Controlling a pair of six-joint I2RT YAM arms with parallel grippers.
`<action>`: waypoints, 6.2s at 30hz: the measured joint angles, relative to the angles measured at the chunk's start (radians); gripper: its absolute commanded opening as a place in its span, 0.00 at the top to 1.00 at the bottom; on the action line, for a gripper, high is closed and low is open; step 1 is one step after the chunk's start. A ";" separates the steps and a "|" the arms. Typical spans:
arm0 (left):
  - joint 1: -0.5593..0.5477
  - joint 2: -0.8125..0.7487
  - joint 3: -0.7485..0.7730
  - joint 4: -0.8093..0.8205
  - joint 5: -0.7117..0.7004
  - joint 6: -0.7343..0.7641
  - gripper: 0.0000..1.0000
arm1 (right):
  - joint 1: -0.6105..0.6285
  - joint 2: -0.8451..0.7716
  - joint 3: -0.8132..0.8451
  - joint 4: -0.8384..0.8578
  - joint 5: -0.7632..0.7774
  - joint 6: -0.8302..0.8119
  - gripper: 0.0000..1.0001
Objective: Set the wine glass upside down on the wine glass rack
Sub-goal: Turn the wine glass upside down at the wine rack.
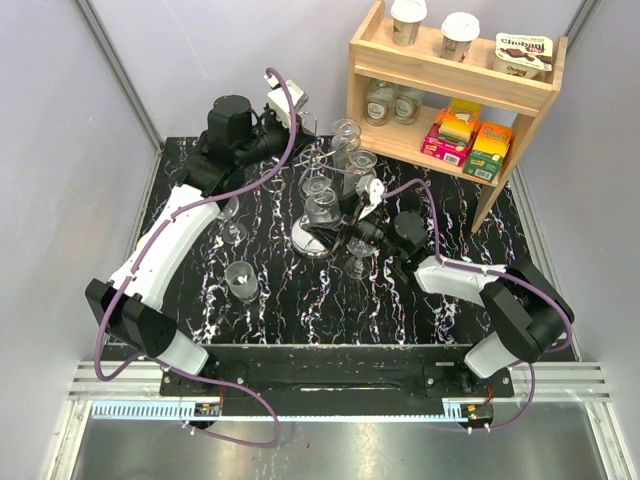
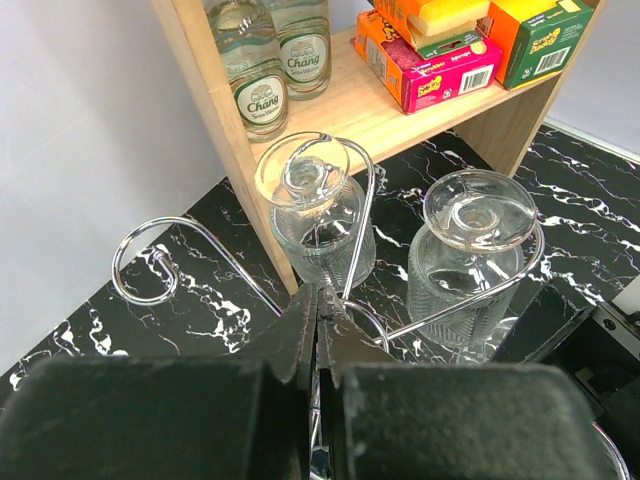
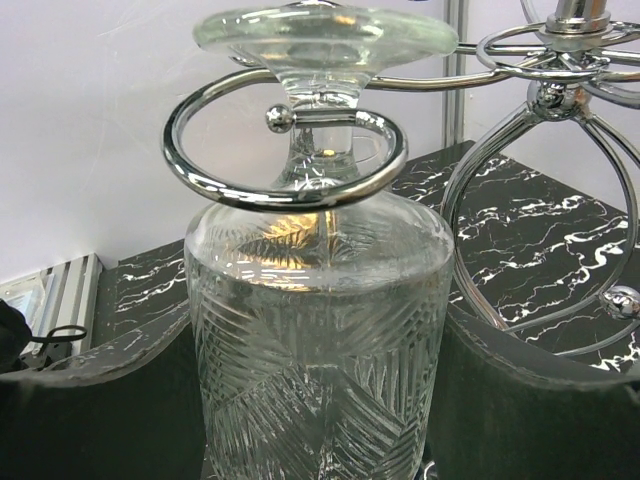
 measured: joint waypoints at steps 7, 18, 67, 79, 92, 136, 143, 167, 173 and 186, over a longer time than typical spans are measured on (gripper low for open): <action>0.003 0.000 0.000 -0.004 0.002 0.004 1.00 | 0.003 -0.018 -0.025 0.008 0.029 -0.018 1.00; 0.016 0.001 -0.017 -0.094 -0.002 0.005 1.00 | 0.002 -0.041 -0.048 0.013 0.038 -0.010 1.00; 0.008 -0.005 -0.066 -0.087 -0.042 0.021 1.00 | -0.014 -0.018 -0.114 0.186 -0.015 0.141 0.81; 0.008 0.003 -0.058 -0.095 -0.032 0.020 1.00 | -0.021 -0.010 -0.112 0.198 -0.042 0.145 0.57; 0.011 0.005 -0.058 -0.096 -0.037 0.021 1.00 | -0.029 0.045 -0.060 0.208 -0.104 0.177 0.38; 0.011 0.005 -0.058 -0.096 -0.036 0.030 1.00 | -0.034 0.091 -0.016 0.214 -0.190 0.125 1.00; 0.011 0.005 -0.058 -0.096 -0.037 0.030 1.00 | -0.034 0.067 -0.025 0.192 -0.188 0.120 1.00; 0.021 0.005 -0.058 -0.095 -0.026 0.020 1.00 | -0.063 -0.016 -0.105 0.192 -0.172 0.103 1.00; 0.021 0.005 -0.058 -0.095 -0.021 0.019 1.00 | -0.071 -0.019 -0.113 0.191 -0.172 0.086 0.59; 0.024 0.005 -0.053 -0.103 -0.009 0.018 1.00 | -0.071 -0.035 -0.115 0.177 -0.171 -0.054 0.01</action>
